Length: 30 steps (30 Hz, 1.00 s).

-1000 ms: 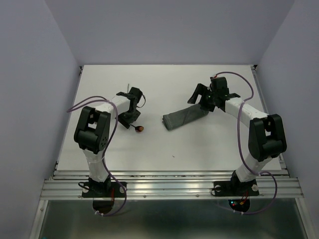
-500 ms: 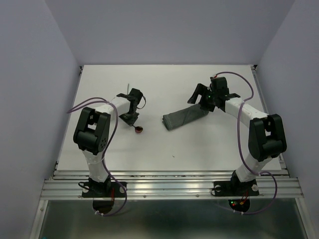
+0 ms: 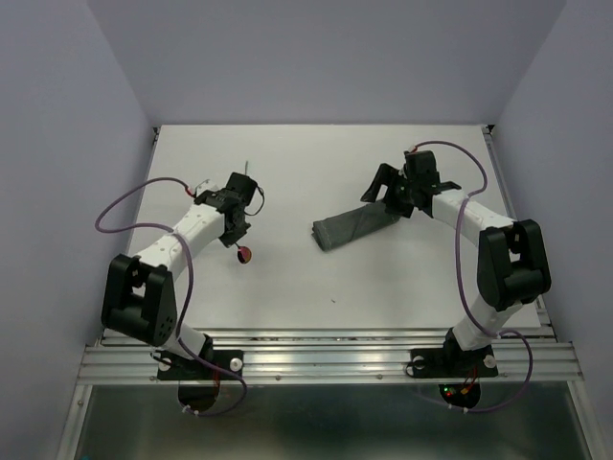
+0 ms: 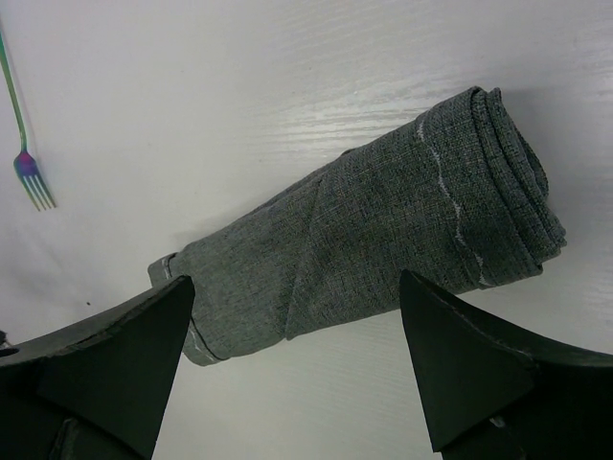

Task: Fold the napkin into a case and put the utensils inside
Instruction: Pick up the spoon from the center of the board, then place the spoon on the folded napkin.

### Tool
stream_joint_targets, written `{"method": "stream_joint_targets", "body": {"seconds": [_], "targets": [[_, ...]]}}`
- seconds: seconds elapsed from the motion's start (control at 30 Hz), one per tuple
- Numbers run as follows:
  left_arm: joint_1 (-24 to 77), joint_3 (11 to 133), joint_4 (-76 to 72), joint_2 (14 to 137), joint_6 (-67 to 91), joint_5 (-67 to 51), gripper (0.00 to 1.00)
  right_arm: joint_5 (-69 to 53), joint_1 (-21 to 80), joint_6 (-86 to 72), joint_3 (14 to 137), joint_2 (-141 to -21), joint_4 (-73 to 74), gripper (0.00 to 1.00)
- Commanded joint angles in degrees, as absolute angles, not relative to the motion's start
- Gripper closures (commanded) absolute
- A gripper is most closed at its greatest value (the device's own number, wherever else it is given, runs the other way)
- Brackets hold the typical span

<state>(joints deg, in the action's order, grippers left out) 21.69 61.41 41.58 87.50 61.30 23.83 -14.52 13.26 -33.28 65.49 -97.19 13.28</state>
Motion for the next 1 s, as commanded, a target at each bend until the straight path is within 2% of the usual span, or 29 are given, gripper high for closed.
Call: {"method": "stream_joint_targets", "body": {"seconds": [0.0,0.07,0.3,0.43,0.63,0.7,0.83,0.97], "targets": [[21.9,62.1,37.1,80.9,41.5,22.6,1.0,-12.6,13.4,-33.6,64.9,-94.8,12.3,0.07],[21.9,62.6,34.6,79.5,33.4,19.8,1.0,-11.3,13.4,-33.7,64.8,-94.5,12.9,0.07],[22.5,66.1,28.8,74.6,19.2,7.8,1.0,-7.6,12.7,-34.9,62.9,-91.9,14.4,0.06],[24.1,69.8,28.2,77.2,14.0,3.7,1.0,-9.0,9.2,-36.3,60.9,-92.0,14.6,0.06],[32.0,75.5,27.3,83.3,9.1,3.8,1.0,-9.8,3.7,-39.0,61.6,-95.0,14.6,0.07],[34.3,77.2,26.8,85.5,7.4,3.3,1.0,-10.0,2.4,-40.8,62.2,-97.2,15.0,0.11],[36.9,78.3,25.5,88.4,4.7,1.3,1.0,-9.4,1.8,-43.4,62.8,-100.1,16.1,0.25],[39.2,78.3,23.9,91.0,1.0,-1.7,1.0,-8.5,1.8,-44.5,63.5,-103.3,16.3,0.32]]}}
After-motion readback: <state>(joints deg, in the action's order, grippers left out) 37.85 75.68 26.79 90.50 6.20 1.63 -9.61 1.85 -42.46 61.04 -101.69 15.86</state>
